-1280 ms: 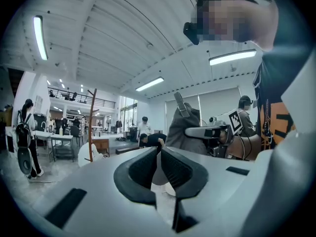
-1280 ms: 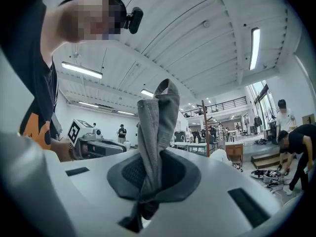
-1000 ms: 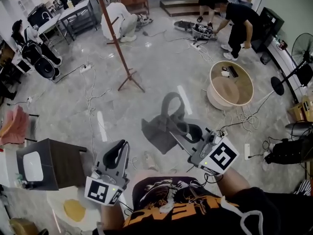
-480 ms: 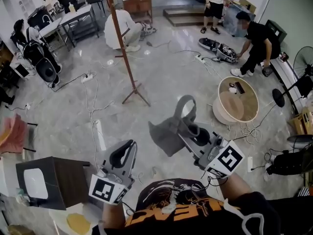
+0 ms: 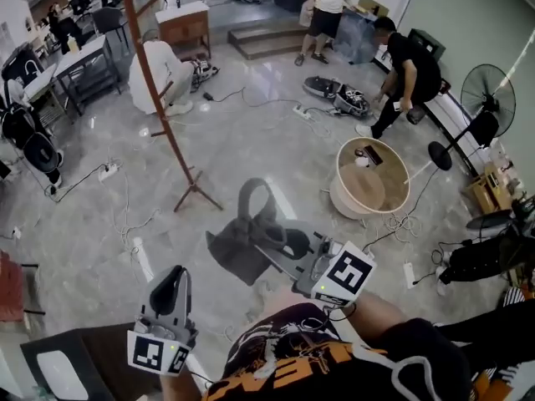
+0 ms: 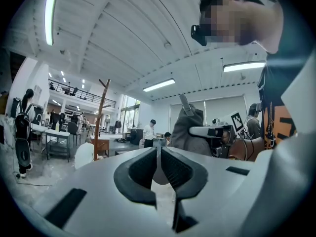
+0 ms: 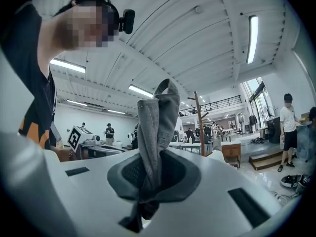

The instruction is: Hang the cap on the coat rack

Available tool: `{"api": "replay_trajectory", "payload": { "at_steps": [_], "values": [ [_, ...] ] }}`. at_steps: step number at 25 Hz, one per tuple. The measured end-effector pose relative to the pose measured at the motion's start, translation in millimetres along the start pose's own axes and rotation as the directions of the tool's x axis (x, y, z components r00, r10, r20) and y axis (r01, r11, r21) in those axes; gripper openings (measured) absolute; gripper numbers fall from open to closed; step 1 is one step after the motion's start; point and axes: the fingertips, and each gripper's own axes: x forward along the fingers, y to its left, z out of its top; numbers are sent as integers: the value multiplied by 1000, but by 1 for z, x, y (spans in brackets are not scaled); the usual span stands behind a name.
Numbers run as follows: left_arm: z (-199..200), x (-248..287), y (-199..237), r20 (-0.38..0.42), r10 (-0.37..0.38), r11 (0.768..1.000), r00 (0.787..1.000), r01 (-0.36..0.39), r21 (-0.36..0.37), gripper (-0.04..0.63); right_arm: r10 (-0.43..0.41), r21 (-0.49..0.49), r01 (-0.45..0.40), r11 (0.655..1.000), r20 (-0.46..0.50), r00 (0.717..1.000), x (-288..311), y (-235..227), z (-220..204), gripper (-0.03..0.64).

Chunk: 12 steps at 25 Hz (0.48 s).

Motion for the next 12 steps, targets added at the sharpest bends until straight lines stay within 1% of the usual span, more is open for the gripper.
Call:
{"api": "replay_trajectory", "payload": {
  "at_steps": [3, 8, 10, 12],
  "values": [
    [-1, 43, 5, 4, -11, 1000, 1000, 10, 10, 46, -3, -8, 3, 1000, -2, 1000, 2, -43, -4, 38],
    [19, 112, 25, 29, -10, 999, 1000, 9, 31, 46, 17, 4, -17, 1000, 29, 999, 26, -114, 7, 38],
    [19, 136, 30, 39, -4, 1000, 999, 3, 26, 46, 28, -1, -28, 1000, 40, 999, 29, -137, 9, 38],
    [15, 152, 34, 49, 2, 1000, 999, -3, 18, 46, 37, -24, -37, 999, 24, 999, 30, -153, -1, 38]
  ]
}}
